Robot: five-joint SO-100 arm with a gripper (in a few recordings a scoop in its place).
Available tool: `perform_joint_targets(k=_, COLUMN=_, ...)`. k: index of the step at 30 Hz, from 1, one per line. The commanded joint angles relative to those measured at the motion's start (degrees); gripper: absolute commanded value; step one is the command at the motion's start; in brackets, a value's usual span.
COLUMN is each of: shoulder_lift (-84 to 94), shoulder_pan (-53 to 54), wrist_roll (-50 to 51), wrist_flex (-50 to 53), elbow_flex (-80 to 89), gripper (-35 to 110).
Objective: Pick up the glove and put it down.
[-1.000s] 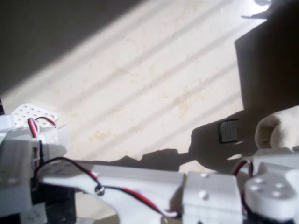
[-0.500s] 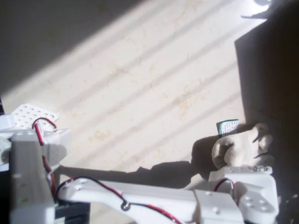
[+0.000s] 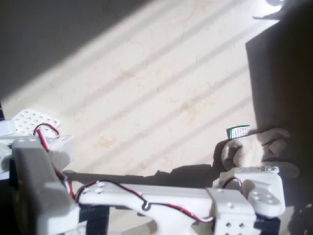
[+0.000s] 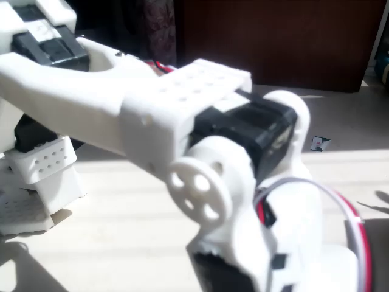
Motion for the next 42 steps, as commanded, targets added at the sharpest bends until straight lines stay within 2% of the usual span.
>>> perform_joint_targets(k=1, shoulder_lift=0.88, shoulder_pan=0.70, wrist_roll=-0.44, wrist_flex=-0.44, elbow_flex=-0.79, gripper=0)
perform_joint_targets(k=8, shoulder_lift=2.64, shoulder_pan=0.35, wrist_roll=-3.52, wrist_flex=0.26, elbow_flex=-0.97, gripper=2)
perform_joint_targets(k=18, shoulder_lift=6.50, shoulder_pan=0.35, wrist_roll=-3.69, wrist_flex=1.85, elbow_flex=-0.53, gripper=24)
perform_joint_targets(k=26, shoulder_lift=15.38, shoulder_pan=-0.44, wrist_roll=-3.34, wrist_flex=7.56, elbow_flex=-0.88, gripper=24)
perform_joint_targets(k=35, shoulder_lift=24.35, shoulder_pan=-14.06, wrist_roll=-2.46, wrist_flex=8.00, elbow_flex=-0.97, gripper=24)
perform_joint_targets(k=42, shoulder_lift=23.29, shoulder_pan=-25.58, wrist_roll=7.91, wrist_flex=7.12, elbow_flex=-0.97, gripper=24)
